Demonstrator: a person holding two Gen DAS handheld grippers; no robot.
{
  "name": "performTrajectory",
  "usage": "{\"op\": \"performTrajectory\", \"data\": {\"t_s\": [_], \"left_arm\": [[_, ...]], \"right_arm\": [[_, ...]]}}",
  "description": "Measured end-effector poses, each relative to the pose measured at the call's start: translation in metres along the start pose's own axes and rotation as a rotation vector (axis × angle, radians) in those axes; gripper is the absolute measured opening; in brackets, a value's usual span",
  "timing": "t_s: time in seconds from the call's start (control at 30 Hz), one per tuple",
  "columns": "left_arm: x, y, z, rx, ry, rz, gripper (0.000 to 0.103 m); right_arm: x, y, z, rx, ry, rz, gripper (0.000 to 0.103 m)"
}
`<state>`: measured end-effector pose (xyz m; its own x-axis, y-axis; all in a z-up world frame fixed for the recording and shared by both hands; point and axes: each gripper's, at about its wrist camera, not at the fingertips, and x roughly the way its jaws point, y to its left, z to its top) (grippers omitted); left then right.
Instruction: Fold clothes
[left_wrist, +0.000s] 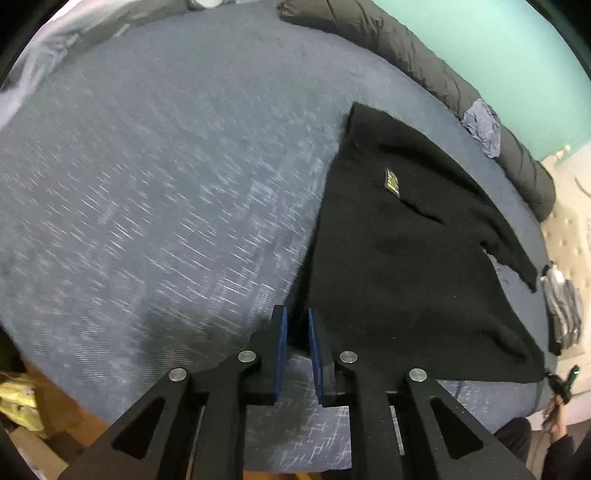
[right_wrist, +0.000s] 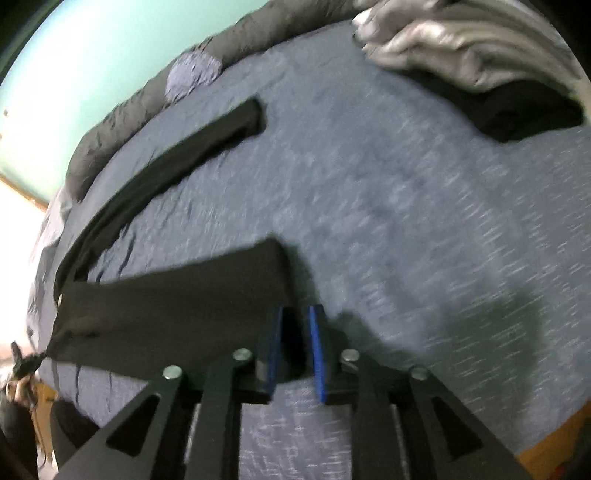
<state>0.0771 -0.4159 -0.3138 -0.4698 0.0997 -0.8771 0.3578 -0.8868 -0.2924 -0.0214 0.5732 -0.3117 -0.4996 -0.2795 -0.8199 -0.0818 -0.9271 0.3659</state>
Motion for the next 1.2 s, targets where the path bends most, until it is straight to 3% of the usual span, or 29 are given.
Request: {"op": "performTrajectory", "data": {"t_s": [0.07,0.2,0.4,0.57,0.87,0.97,1.2], "left_arm": [[-0.012,-0.007,0.008,0.027,-0.027,0.027,0.029],[-0.015,-0.036,0.034,0.09,-0.064,0.011,0.03],[0.023,-0.125,0.08,0.199,-0.058,-0.113,0.031],[0.068,-0.205,0.103,0.246,-0.067,-0.225,0.031],[0.161,-0.306,0.084,0.371,0.021,-0.299,0.032],[0.186,-0.331,0.071,0.437,0.052,-0.27,0.033],[0.206,-0.37,0.068,0.546,0.029,-0.213,0.044]], "right_arm": [[-0.011,-0.001,0.011,0.018,-0.055,0.012,0.033],[-0.006,0.02,0.034,-0.021,-0.065,0.031,0.036],[0.046,0.067,0.075,-0.013,-0.012,0.125,0.038],[0.091,0.084,0.111,0.044,0.017,0.159,0.053],[0.154,0.077,0.163,0.145,0.028,0.139,0.053],[0.171,0.073,0.174,0.165,0.036,0.143,0.053],[0.2,0.068,0.184,0.206,0.037,0.142,0.053]]}}
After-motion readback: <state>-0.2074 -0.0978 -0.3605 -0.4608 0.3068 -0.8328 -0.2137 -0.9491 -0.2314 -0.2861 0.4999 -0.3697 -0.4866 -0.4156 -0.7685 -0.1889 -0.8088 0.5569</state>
